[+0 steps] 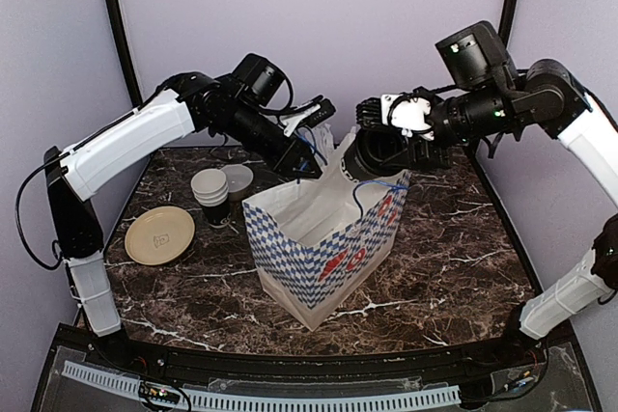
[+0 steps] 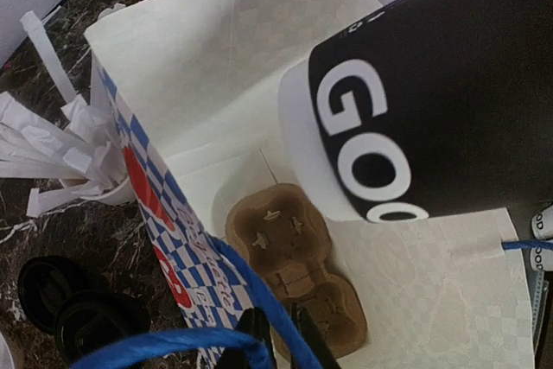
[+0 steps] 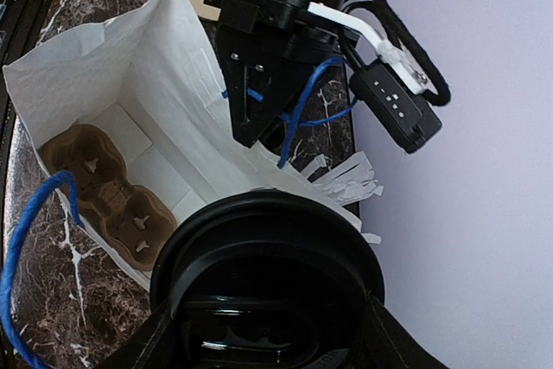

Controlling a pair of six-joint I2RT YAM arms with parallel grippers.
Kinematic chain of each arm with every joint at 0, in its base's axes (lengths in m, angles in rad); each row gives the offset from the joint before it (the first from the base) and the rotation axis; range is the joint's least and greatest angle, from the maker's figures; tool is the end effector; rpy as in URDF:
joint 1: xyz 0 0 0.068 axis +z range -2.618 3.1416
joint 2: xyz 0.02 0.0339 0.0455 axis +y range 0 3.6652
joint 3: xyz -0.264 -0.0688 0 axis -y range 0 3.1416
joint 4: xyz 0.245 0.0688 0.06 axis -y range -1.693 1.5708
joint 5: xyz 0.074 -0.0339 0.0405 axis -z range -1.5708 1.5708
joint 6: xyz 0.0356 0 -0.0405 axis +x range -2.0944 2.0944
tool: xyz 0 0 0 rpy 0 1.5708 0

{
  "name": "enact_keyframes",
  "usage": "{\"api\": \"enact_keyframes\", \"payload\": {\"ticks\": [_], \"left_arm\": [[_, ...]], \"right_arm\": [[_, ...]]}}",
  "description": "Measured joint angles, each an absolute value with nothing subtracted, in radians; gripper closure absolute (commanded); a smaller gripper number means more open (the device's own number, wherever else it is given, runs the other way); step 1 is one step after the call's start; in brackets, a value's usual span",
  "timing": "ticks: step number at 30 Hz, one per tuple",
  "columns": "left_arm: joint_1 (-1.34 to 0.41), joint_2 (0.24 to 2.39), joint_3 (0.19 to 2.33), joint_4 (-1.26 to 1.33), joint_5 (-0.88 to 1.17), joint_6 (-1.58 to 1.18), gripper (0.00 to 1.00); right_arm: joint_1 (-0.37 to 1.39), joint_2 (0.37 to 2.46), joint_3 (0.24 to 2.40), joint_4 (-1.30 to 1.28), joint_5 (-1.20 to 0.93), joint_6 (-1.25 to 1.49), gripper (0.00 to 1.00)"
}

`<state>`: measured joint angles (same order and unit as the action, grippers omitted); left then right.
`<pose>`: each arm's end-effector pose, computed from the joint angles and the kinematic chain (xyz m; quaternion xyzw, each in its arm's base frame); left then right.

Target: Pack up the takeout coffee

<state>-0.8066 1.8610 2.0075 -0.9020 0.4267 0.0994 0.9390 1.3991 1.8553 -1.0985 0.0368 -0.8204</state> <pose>0.2707 -0.3037 0.3886 0.4682 0.7700 -0.3165 0.2962 0.1523 0.2059 0.4698 -0.6836 0.5762 0.0101 0.4479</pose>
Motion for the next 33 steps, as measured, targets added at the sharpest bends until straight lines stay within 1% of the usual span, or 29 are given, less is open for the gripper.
{"api": "enact_keyframes", "payload": {"ticks": [2,3,5,9,13,20,25,26,28,29,31,33], "left_arm": [[-0.812,1.88,2.024,-0.916,0.439,0.115,0.93],[-0.817,1.894,2.039,-0.926,0.446,0.127,0.98],[-0.828,1.912,2.063,-0.938,0.455,0.139,1.0],[-0.86,1.937,2.12,-0.939,0.473,0.166,1.0],[-0.884,1.938,2.128,-0.94,0.479,0.207,1.0],[-0.936,1.969,2.157,-0.937,0.446,0.298,1.0],[-0.95,1.974,2.196,-0.905,0.416,0.355,1.0],[-0.953,1.974,2.204,-0.893,0.409,0.362,1.0],[-0.955,1.974,2.209,-0.873,0.4,0.373,0.95],[-0.958,1.974,2.209,-0.865,0.398,0.377,0.91],[-0.96,1.974,2.209,-0.854,0.389,0.387,0.87],[-0.963,1.974,2.211,-0.845,0.374,0.395,0.87]], "right_arm": [[0.961,1.408,1.842,-1.107,0.049,-0.83,0.42],[0.969,1.41,1.837,-1.111,0.054,-0.833,0.43],[0.99,1.41,1.832,-1.124,0.072,-0.837,0.42],[1.05,1.409,1.832,-1.147,0.104,-0.838,0.43],[1.102,1.399,1.829,-1.177,0.138,-0.838,0.43],[1.2,1.327,1.734,-1.191,0.234,-0.837,0.43],[1.28,1.324,1.697,-1.236,0.249,-0.813,0.43],[1.29,1.327,1.697,-1.243,0.249,-0.807,0.43],[1.304,1.33,1.695,-1.251,0.247,-0.796,0.44],[1.308,1.33,1.693,-1.253,0.247,-0.789,0.44],[1.311,1.33,1.686,-1.256,0.246,-0.781,0.44],[1.317,1.33,1.675,-1.261,0.245,-0.772,0.44]]}}
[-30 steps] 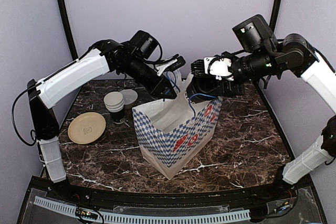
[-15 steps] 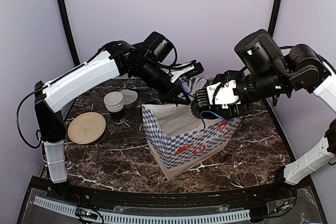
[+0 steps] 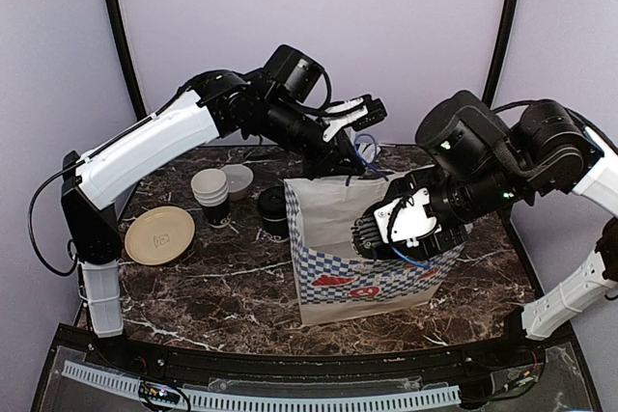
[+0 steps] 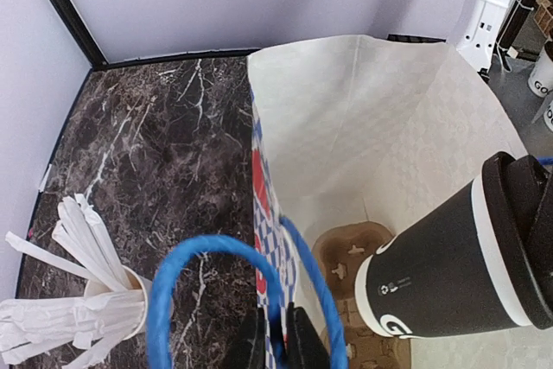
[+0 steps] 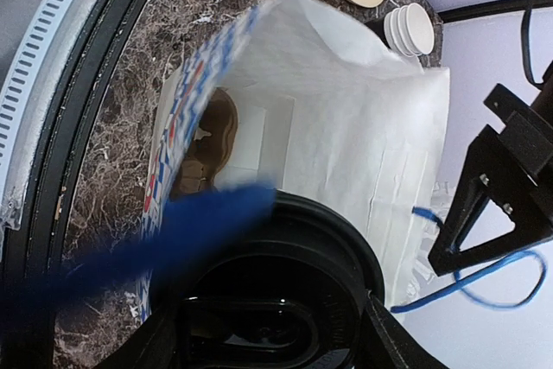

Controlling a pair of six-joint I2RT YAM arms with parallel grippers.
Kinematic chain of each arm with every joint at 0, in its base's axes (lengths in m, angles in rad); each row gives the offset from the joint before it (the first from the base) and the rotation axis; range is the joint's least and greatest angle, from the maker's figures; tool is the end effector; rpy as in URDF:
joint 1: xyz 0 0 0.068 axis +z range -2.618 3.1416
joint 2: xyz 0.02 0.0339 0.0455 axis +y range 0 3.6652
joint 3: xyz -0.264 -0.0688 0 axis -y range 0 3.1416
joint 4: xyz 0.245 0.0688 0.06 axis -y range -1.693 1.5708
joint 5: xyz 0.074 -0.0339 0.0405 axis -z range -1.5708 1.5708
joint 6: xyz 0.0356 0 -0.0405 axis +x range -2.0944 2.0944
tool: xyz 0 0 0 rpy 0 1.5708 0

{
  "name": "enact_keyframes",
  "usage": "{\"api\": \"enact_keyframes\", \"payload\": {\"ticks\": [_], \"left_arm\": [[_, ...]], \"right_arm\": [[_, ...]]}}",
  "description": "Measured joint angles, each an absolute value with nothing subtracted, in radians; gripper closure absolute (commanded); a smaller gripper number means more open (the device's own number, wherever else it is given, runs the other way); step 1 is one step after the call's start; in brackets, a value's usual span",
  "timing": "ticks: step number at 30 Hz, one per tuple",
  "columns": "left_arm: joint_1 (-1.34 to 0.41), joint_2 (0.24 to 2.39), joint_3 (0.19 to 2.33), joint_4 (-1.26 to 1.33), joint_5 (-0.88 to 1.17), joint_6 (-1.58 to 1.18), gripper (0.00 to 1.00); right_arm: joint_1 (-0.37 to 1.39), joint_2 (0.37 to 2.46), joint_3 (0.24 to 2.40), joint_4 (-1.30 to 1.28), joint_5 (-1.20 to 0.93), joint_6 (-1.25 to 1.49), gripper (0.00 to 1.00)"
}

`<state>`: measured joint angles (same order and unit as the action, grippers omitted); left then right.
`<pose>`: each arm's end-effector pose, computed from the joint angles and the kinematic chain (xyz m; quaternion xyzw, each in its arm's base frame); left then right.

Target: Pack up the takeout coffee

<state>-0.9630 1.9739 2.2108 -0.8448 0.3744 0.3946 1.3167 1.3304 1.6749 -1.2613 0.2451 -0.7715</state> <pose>0.2381 -0.3650 0.4110 0.6138 0.6237 -0.2859 0.3905 0.0671 0.2238 0.4230 -0.7928 0.5064 -0.0257 0.3382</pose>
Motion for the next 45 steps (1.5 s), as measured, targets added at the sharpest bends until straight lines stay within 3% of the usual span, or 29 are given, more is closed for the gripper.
{"api": "enact_keyframes", "payload": {"ticks": [4,16,17,18,19,20,22,24,26,32,36,42,45], "left_arm": [[-0.969,1.972,2.218,-0.831,0.347,0.402,0.99],[-0.971,1.926,2.218,-0.759,0.309,0.434,1.0],[-0.971,1.924,2.218,-0.753,0.304,0.435,0.93],[-0.971,1.92,2.218,-0.749,0.297,0.438,0.77],[-0.971,1.917,2.218,-0.744,0.291,0.439,0.67],[-0.971,1.914,2.218,-0.738,0.287,0.442,0.49],[-0.971,1.91,2.217,-0.728,0.278,0.442,0.3],[-0.971,1.901,2.2,-0.709,0.266,0.427,0.21],[-0.971,1.89,2.173,-0.701,0.262,0.419,0.19],[-0.971,1.885,2.14,-0.723,0.292,0.396,0.19],[-0.971,1.883,2.125,-0.771,0.321,0.376,0.26],[-0.971,1.886,2.083,-0.846,0.332,0.354,0.44],[-0.971,1.897,2.084,-0.868,0.331,0.348,0.62]], "right_arm": [[1.335,1.33,1.67,-1.28,0.256,-0.764,0.45],[1.342,1.303,1.559,-1.233,0.341,-0.795,0.46],[1.342,1.301,1.555,-1.232,0.342,-0.795,0.46],[1.342,1.301,1.552,-1.232,0.342,-0.795,0.46],[1.342,1.301,1.552,-1.229,0.346,-0.796,0.46],[1.342,1.301,1.553,-1.227,0.349,-0.796,0.46],[1.342,1.301,1.554,-1.226,0.356,-0.795,0.46],[1.342,1.301,1.555,-1.226,0.362,-0.795,0.46],[1.342,1.301,1.555,-1.226,0.365,-0.795,0.46],[1.342,1.301,1.559,-1.225,0.375,-0.795,0.46],[1.342,1.301,1.571,-1.227,0.383,-0.795,0.46],[1.342,1.301,1.578,-1.226,0.39,-0.795,0.46],[1.342,1.301,1.578,-1.226,0.39,-0.794,0.46]]}}
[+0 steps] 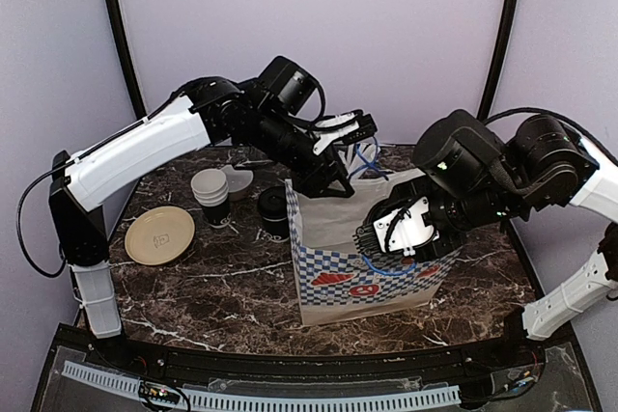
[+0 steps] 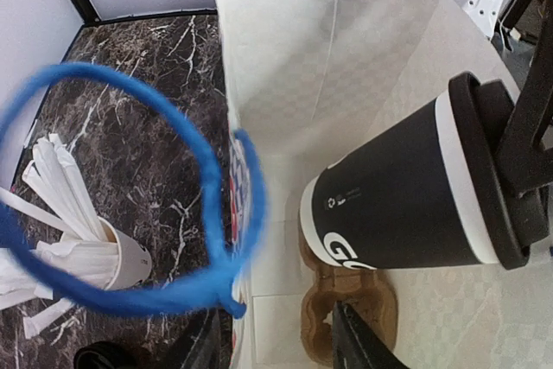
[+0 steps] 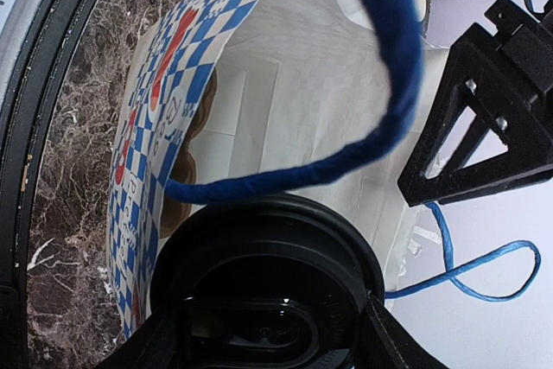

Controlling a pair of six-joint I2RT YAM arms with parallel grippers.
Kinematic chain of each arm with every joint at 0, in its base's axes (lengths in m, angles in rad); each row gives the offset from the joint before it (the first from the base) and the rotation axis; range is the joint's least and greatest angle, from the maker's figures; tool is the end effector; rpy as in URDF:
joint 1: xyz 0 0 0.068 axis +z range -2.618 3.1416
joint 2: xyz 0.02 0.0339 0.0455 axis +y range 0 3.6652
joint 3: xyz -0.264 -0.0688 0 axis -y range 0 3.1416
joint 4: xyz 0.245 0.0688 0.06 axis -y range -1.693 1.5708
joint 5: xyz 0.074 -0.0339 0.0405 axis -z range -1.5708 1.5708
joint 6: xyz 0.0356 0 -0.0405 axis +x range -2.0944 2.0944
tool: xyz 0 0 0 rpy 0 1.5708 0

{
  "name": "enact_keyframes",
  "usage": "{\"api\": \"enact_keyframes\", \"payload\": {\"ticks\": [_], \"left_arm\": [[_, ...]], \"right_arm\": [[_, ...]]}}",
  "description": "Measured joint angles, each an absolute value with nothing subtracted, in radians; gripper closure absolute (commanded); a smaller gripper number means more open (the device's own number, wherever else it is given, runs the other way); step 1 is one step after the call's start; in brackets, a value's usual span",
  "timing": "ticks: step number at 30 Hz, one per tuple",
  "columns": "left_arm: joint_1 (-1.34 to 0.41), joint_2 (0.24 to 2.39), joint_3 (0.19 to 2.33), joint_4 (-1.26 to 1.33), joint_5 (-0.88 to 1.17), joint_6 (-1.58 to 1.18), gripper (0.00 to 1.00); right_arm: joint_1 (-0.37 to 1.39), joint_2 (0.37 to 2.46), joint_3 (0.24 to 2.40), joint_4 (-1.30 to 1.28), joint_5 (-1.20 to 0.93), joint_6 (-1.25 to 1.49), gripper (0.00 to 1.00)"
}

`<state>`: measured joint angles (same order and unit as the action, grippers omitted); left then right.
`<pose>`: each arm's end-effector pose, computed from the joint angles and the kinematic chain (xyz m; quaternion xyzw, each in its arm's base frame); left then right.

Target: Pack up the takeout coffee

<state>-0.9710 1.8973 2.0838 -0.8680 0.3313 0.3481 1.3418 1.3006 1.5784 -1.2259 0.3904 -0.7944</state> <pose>0.2263 -0.3515 0.4001 0.6017 0.6602 -0.2717 0.3582 0.0656 0.2219 0.4060 -0.7897 0.5020 -0.0965 0.3392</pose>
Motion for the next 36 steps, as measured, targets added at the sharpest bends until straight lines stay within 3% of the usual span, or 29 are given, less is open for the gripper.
{"api": "enact_keyframes", "payload": {"ticks": [3,6,8,22,25,28,29,32,36], "left_arm": [[-0.971,1.921,2.086,-0.877,0.332,0.356,0.7],[-0.971,1.945,2.095,-0.882,0.334,0.356,0.92],[-0.971,1.955,2.107,-0.888,0.337,0.366,0.98],[-0.971,1.969,2.205,-0.891,0.332,0.39,1.0],[-0.971,1.969,2.205,-0.891,0.333,0.39,0.87],[-0.971,1.969,2.205,-0.891,0.342,0.393,0.54],[-0.972,1.969,2.205,-0.891,0.348,0.393,0.5],[-0.979,1.969,2.21,-0.889,0.357,0.396,0.22],[-0.999,1.935,2.188,-0.868,0.359,0.414,0.04]], "right_arm": [[1.342,1.301,1.578,-1.225,0.392,-0.794,0.46],[1.342,1.299,1.578,-1.225,0.398,-0.794,0.46],[1.341,1.299,1.583,-1.227,0.401,-0.791,0.46],[1.295,1.297,1.601,-1.215,0.413,-0.8,0.46],[1.292,1.287,1.583,-1.205,0.413,-0.802,0.46],[1.292,1.272,1.562,-1.208,0.41,-0.802,0.46],[1.292,1.27,1.561,-1.211,0.406,-0.802,0.46],[1.292,1.267,1.561,-1.223,0.391,-0.793,0.46],[1.301,1.262,1.561,-1.267,0.362,-0.767,0.46]]}}
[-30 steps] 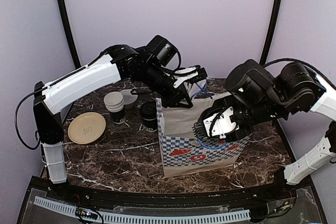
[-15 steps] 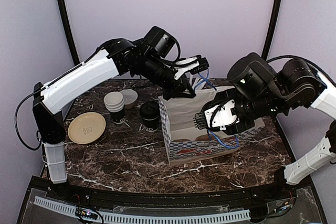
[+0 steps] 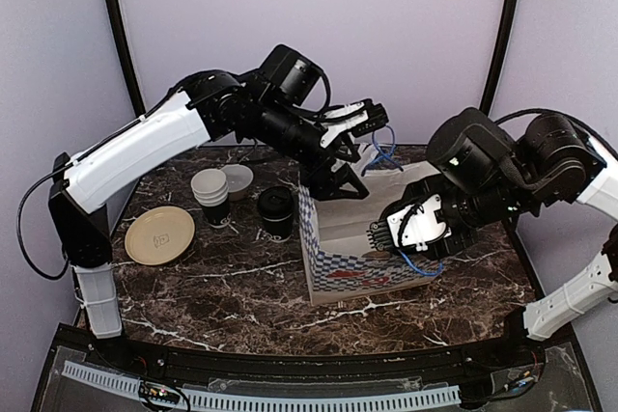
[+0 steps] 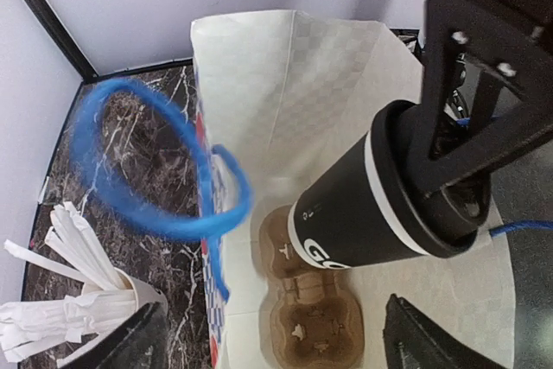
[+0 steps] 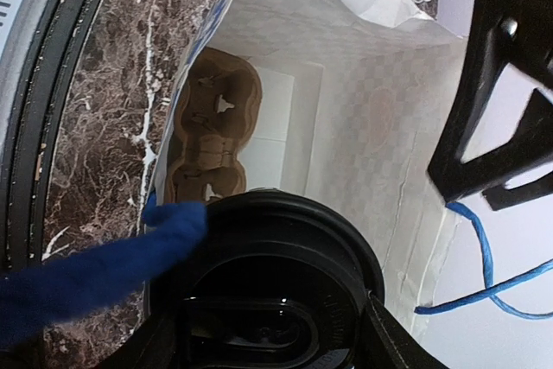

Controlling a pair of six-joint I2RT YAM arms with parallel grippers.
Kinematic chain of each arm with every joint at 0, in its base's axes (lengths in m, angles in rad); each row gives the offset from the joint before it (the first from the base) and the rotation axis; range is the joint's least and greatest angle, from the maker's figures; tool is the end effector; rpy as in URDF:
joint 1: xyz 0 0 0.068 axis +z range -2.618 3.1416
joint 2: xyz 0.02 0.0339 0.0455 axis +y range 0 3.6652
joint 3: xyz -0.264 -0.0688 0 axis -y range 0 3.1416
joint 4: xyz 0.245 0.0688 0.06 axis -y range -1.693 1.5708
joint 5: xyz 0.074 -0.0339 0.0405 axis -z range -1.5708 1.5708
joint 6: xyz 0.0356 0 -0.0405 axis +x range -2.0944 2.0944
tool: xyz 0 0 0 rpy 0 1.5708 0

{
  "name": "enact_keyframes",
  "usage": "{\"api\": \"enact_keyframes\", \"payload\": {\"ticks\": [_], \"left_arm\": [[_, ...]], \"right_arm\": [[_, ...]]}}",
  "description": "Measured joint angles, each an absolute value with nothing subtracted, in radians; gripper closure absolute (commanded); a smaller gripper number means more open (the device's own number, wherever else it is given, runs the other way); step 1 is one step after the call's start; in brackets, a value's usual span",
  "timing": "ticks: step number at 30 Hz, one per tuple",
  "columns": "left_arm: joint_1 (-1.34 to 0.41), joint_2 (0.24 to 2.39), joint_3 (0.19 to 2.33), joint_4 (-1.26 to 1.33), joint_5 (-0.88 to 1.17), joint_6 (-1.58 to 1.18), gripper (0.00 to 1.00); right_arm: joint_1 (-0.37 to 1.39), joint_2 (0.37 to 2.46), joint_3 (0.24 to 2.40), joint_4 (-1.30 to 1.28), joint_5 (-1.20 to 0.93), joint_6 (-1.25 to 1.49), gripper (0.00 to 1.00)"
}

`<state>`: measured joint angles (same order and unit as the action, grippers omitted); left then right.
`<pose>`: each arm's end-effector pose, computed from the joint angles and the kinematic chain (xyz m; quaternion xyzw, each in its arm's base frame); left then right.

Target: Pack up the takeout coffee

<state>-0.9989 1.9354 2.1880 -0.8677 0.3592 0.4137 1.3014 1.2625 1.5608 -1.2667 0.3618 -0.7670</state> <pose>0.2190 -0.3633 0.4175 0.6296 0.6114 -0.2824 0.3875 0.0700 0.2060 0.4060 -0.7801 0.5261 -0.0887 0.3268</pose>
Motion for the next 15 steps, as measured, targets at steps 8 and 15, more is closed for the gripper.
{"api": "enact_keyframes", "payload": {"ticks": [8,15], "left_arm": [[-0.995,1.532,1.779,-0.529,0.2,0.424,0.01],[-0.822,1.415,1.508,-0.15,0.073,0.342,0.01]], "right_arm": [[1.322,1.177,1.436,-1.342,0.229,-0.694,0.48],[1.325,1.15,1.32,-1.367,0.17,-0.674,0.5]]}}
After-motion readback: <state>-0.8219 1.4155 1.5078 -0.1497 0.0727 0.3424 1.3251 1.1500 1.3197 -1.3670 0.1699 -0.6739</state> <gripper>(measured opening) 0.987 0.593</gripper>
